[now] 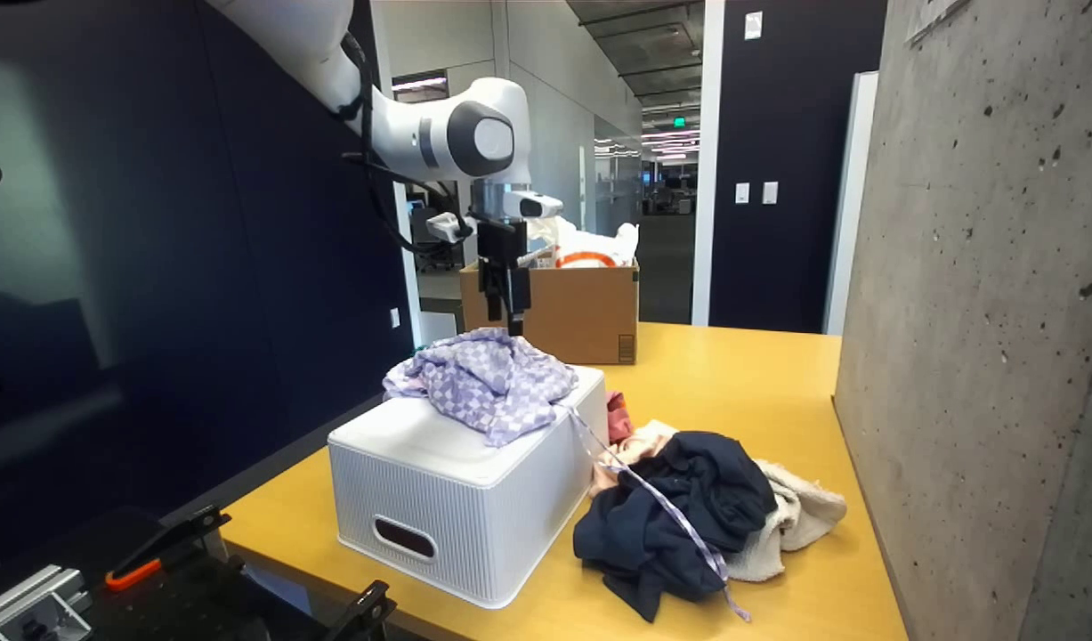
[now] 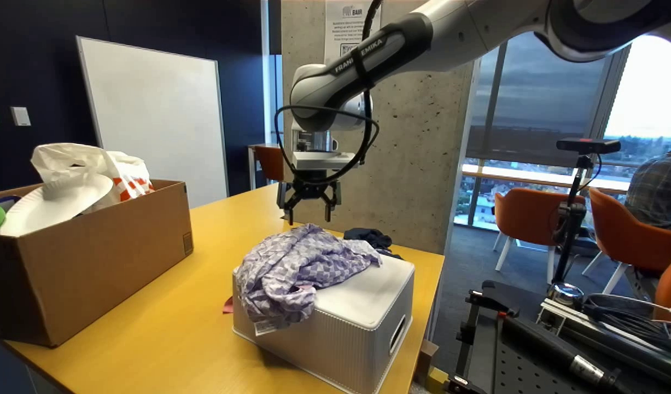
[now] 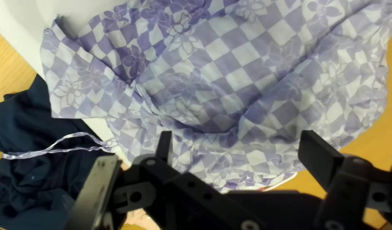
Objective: Press the dress over the basket
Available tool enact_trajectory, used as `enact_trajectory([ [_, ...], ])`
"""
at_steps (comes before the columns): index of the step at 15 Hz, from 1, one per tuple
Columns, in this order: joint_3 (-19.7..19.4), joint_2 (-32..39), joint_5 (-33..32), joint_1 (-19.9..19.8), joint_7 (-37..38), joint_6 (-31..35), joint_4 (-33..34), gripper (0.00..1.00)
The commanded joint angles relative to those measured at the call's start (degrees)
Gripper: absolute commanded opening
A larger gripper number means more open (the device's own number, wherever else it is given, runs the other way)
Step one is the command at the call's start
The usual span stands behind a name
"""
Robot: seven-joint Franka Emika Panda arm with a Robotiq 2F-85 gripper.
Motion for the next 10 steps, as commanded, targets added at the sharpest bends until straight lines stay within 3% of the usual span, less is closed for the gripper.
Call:
enact_trajectory([
  [1, -0.5, 7.1, 0.4, 1.1, 1.3, -6.0, 10.8, 1.0],
  [3, -0.5, 8.4, 0.6, 1.5, 2.0, -7.6, 12.4, 1.0],
  [4, -0.4, 9.0, 0.6, 1.5, 2.2, -8.2, 13.2, 0.75],
  [5, -0.4, 9.5, 0.7, 1.6, 2.5, -8.6, 13.6, 0.74],
  [10, -0.3, 10.9, 0.9, 1.2, 3.2, -9.9, 15.5, 0.35],
])
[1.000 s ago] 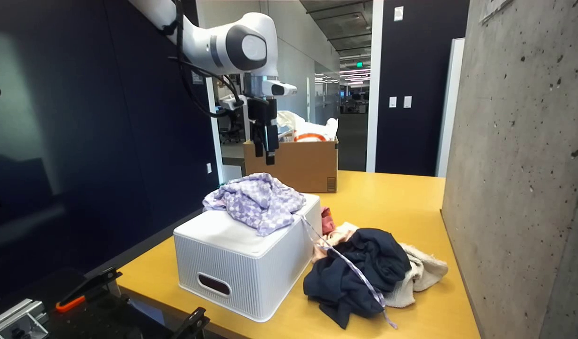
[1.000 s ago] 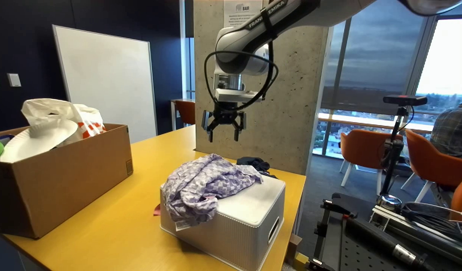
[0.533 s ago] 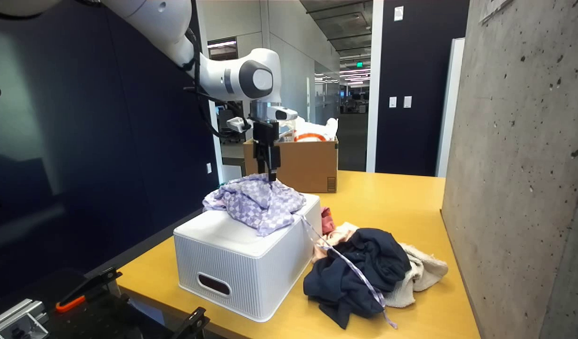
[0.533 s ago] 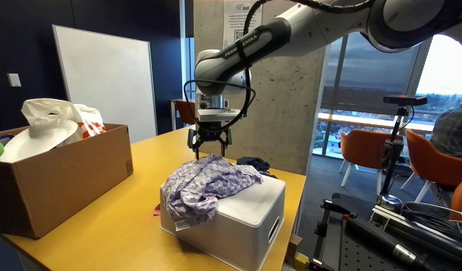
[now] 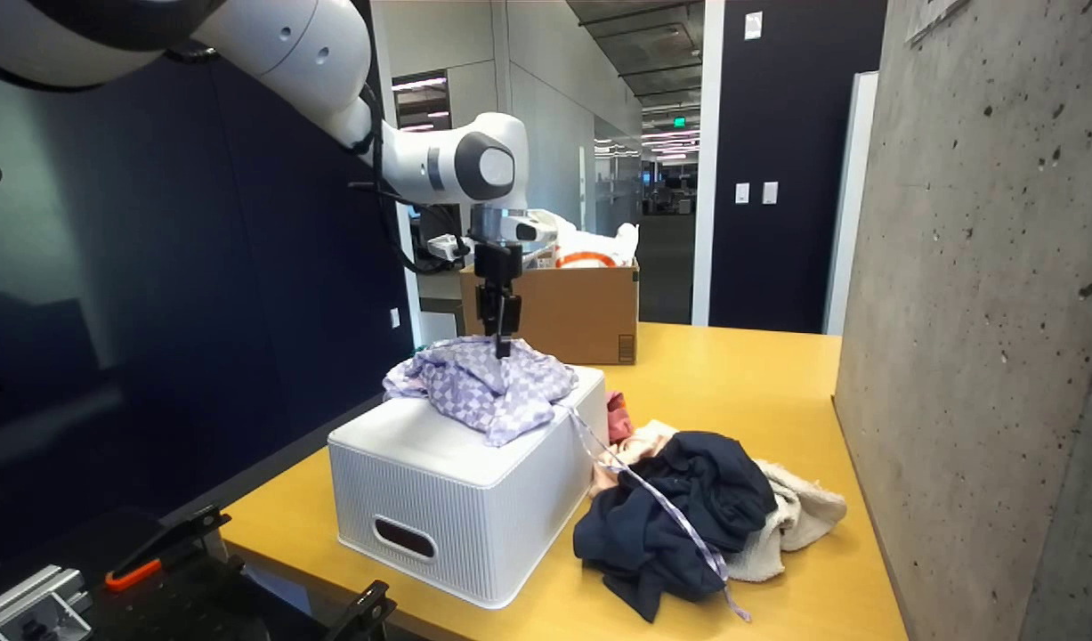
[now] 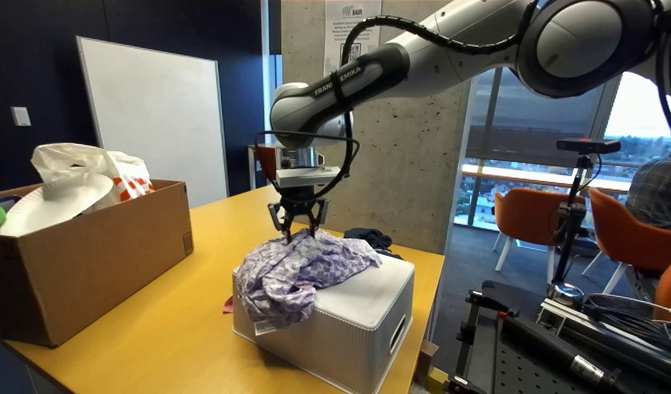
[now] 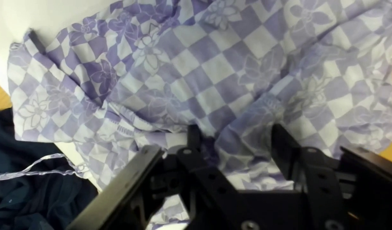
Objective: Press the dress over the basket
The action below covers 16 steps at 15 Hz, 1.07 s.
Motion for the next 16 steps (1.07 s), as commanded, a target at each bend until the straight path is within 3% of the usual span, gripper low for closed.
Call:
enact_trajectory([
  [1, -0.3, 1.8, 1.0, -0.3, 0.7, -2.5, 3.8, 0.27],
  [5, -0.6, 1.1, 1.2, -1.2, 1.0, -1.9, 3.4, 0.01],
  [9, -1.8, -0.4, 1.4, -3.9, 1.1, -2.2, 3.9, 0.01],
  [16, -6.2, -5.4, 0.9, -11.8, 1.5, -2.7, 4.8, 0.01],
])
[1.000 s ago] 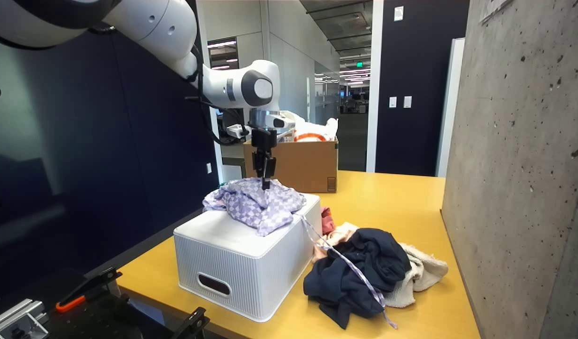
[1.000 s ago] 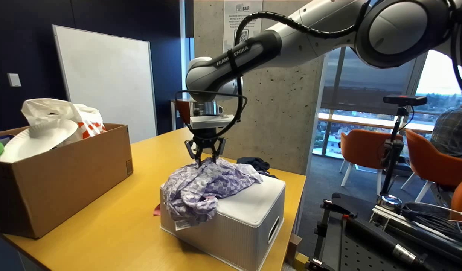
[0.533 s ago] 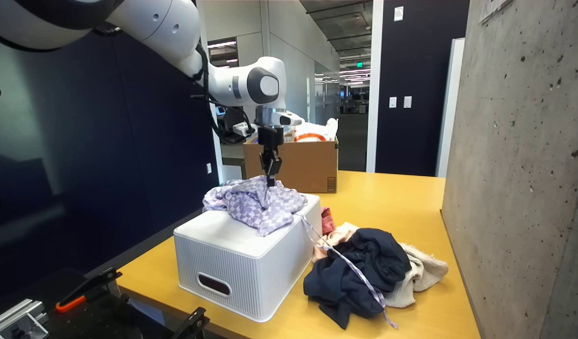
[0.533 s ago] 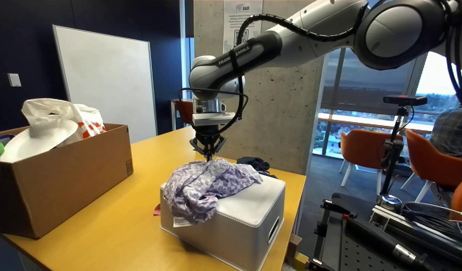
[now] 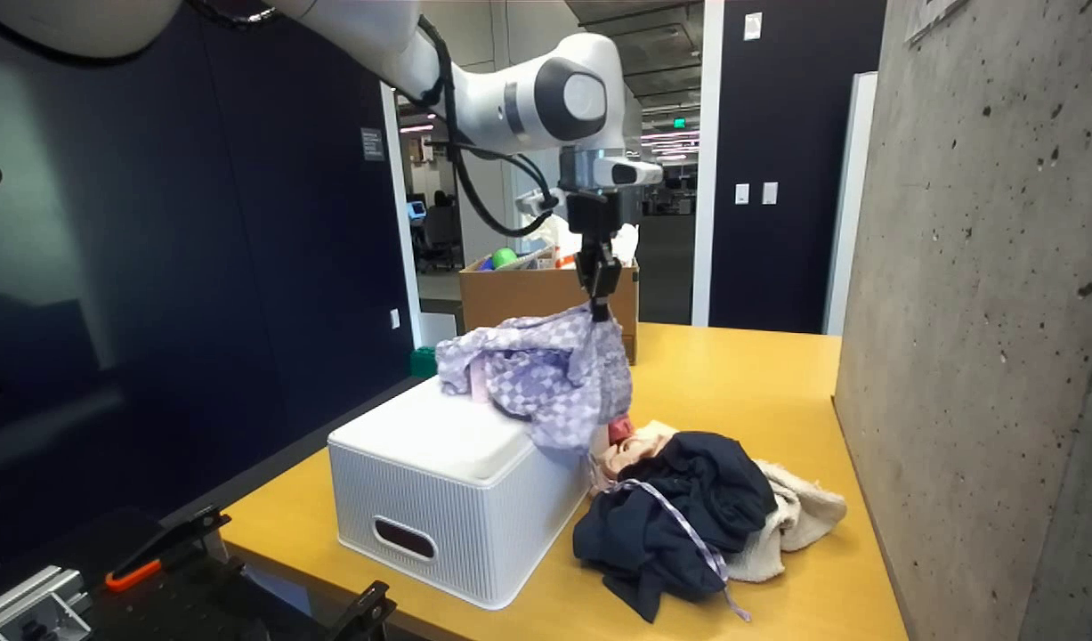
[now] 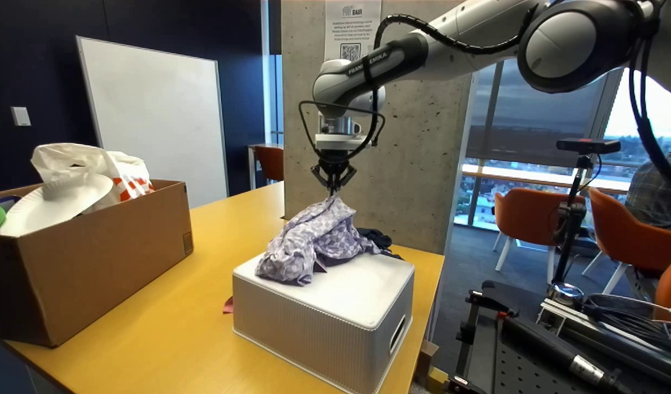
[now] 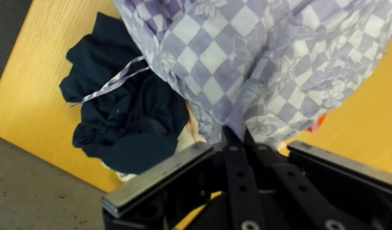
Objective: Press the dress over the basket
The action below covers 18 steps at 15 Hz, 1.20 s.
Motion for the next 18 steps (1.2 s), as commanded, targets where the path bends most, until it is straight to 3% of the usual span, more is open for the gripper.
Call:
enact_trajectory([
  [1, -2.2, -3.9, 0.6, -3.4, 0.7, -2.4, 0.3, 0.01],
  [6, -2.7, -7.9, 0.1, -4.3, 1.3, -4.1, -0.3, 0.01],
  [12, 0.9, -12.1, 0.2, 3.1, 0.8, -10.7, -1.4, 0.01],
  [18, 4.6, -9.9, 1.2, 9.3, 0.3, -15.0, 2.5, 0.01],
])
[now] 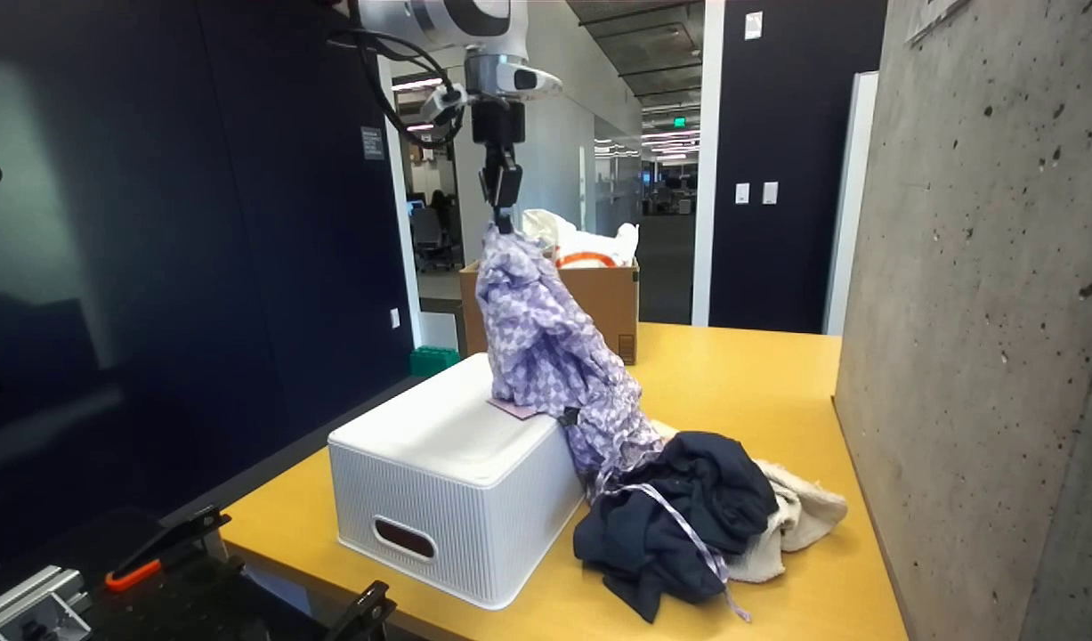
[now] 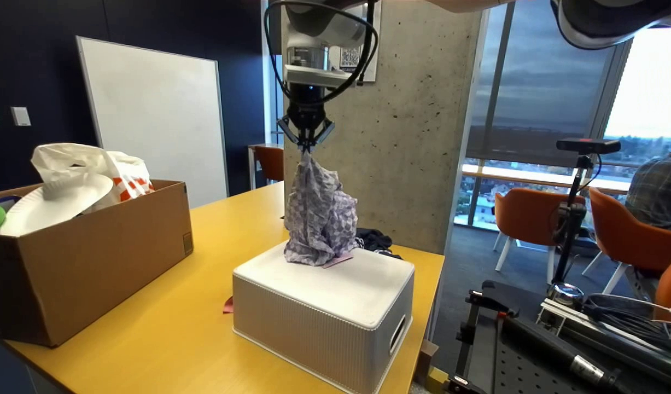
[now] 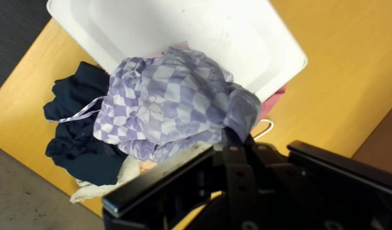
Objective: Press the dress over the basket
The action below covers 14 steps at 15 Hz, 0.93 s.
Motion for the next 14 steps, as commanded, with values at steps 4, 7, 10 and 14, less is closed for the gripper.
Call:
enact_trajectory([
  [4, 5.2, 2.7, 3.1, 2.0, -3.0, -6.8, 5.1, 0.01],
  [7, 6.9, 4.6, 4.3, 2.9, -4.3, -9.9, 8.2, 0.01],
  [10, 8.1, 6.5, 5.6, 3.5, -6.0, -13.1, 10.9, 0.01],
  [14, 8.7, 8.3, 4.8, 3.7, -6.5, -16.3, 12.7, 0.28],
])
